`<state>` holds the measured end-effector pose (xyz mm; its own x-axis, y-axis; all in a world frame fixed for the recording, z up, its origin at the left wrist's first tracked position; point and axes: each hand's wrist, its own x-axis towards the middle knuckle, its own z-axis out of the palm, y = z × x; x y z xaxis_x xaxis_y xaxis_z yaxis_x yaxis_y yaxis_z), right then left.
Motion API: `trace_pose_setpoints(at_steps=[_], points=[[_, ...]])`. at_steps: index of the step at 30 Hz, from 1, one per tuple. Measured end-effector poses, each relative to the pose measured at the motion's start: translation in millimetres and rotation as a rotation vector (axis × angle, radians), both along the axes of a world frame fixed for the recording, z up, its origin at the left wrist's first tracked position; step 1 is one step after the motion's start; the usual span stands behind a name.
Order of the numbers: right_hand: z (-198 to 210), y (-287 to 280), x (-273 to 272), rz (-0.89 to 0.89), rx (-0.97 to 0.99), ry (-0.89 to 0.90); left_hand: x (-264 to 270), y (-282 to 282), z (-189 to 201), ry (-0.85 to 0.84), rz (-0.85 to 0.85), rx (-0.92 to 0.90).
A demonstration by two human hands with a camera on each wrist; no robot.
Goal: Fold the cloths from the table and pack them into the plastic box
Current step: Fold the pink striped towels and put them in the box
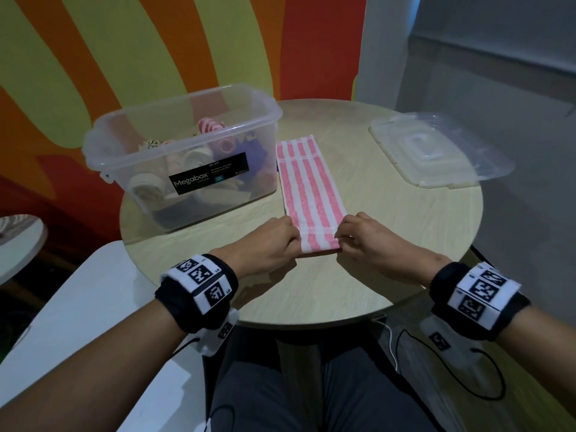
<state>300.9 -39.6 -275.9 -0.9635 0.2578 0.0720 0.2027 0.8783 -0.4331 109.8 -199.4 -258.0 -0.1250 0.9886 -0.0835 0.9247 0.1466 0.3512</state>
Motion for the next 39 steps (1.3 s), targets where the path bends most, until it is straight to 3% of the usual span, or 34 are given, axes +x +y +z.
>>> trace_pose_setpoints(at_steps=[5, 9, 12, 14, 18, 21, 27, 30, 33, 35, 39], points=[[-7, 2, -1, -0.080, -0.082, -0.011, 5, 1, -2, 0.212, -0.022, -0.078], [3, 2, -2, -0.070, -0.088, -0.034, -3, 12, 2, 0.020, 0.010, -0.062], [7, -12, -10, -0.056, 0.121, -0.086, -13, 12, 3, -0.146, 0.071, -0.095], [7, -12, -14, -0.041, 0.102, -0.048, -15, 10, 4, -0.180, 0.106, -0.114], [12, 0, -4, -0.084, -0.169, -0.104, -13, 2, 3, -0.159, 0.117, -0.148], [9, -3, 1, -0.156, -0.267, -0.138, -7, 1, 4, -0.167, 0.148, -0.205], [2, -6, -4, -0.377, -0.146, -0.200, 10, 13, 10, -0.073, 0.284, -0.233], [-2, -12, 1, -0.420, -0.060, -0.128, 11, 16, 13, 0.033, 0.305, -0.162], [0, -18, 4, -0.324, 0.108, 0.049, 7, 17, 13, 0.057, 0.051, 0.054], [1, -19, 4, -0.140, 0.174, 0.116, 11, 15, 9, 0.041, -0.096, 0.058], [0, -17, 8, 0.009, -0.004, 0.021, 12, 7, 1, 0.017, -0.097, 0.023]])
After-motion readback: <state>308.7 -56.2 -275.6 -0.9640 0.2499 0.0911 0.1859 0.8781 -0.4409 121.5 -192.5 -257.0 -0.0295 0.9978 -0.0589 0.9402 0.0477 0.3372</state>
